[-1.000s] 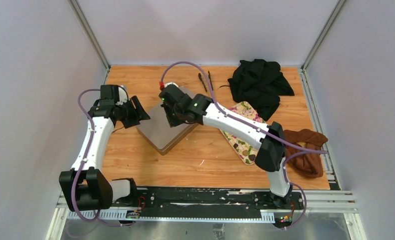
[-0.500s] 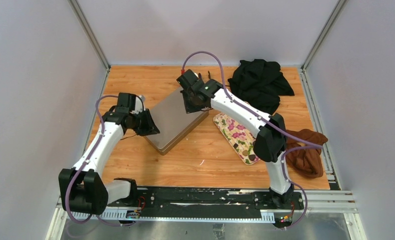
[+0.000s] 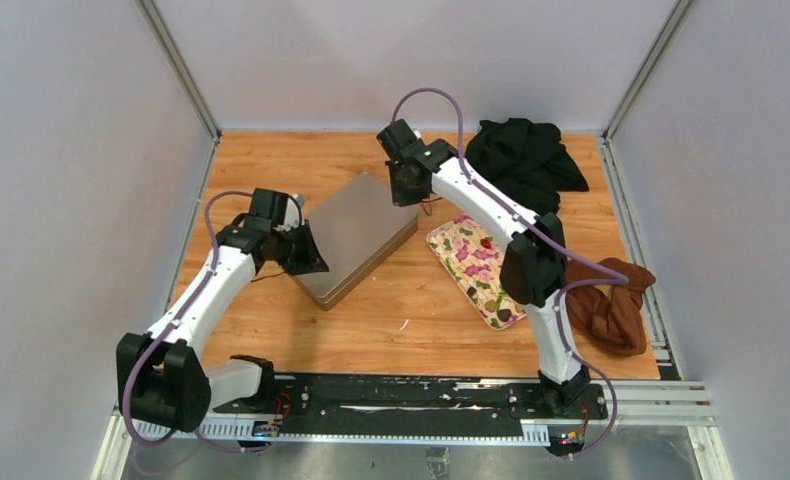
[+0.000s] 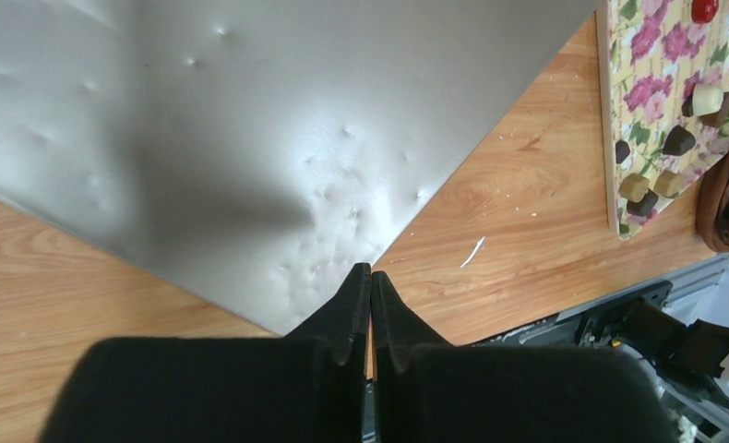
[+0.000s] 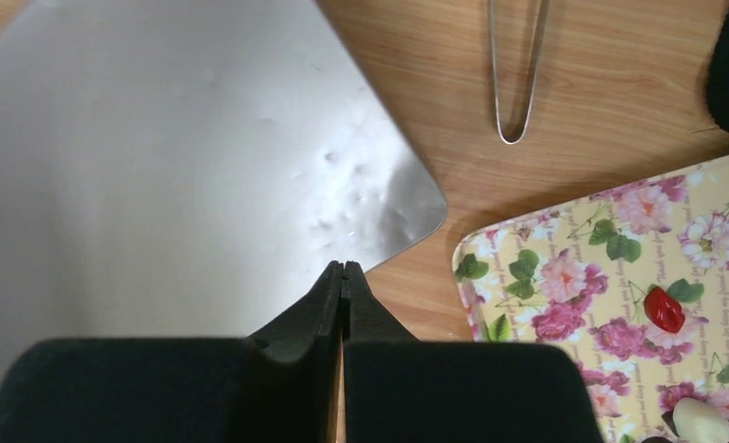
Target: Pack the chocolate
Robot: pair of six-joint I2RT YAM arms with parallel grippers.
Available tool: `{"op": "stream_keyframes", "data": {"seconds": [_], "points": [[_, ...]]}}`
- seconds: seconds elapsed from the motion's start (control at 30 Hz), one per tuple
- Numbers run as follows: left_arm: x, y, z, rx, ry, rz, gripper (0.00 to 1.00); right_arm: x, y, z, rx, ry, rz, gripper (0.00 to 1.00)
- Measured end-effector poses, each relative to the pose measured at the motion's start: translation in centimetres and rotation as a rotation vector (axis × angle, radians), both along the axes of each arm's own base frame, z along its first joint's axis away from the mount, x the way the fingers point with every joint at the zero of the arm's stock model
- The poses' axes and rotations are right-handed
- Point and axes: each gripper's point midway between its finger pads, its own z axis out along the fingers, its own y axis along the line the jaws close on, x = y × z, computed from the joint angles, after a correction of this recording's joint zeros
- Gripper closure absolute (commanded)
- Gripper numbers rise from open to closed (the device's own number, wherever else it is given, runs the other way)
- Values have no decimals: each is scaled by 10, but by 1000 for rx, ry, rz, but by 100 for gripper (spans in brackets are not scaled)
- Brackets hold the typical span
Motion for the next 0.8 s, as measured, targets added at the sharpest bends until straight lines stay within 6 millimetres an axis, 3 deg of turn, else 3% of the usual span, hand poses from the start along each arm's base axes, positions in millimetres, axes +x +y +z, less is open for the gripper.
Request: {"op": "stream_keyframes", "data": {"seconds": [0.07,0.17,0.27,0.4,0.5,0.67,0.8], "points": [[-3,-7,-8,-3,3,-15,100,3,-7,-25,-34,40,-15,100],[-24,-19,-39,-15,88,-50,100,4,-14,-74,-91,118,-32,100],[-21,-28,-38,-30,70,-72,100,6,-16,-71,-85,117,-34,100],[-18,-22,-28,31,91,-78,100,0,-21,-64,-97,129,-30,100],[0,-22,2,54,32,-78,100,1,-21,-46,-78,102,-27,100],[36,-25,72,52,-163,-74,100,3,-19,18,14,-14,-24,100],[41,-20,88,76,-207,-62,100,0,-21,57,71,-85,-23,100]]}}
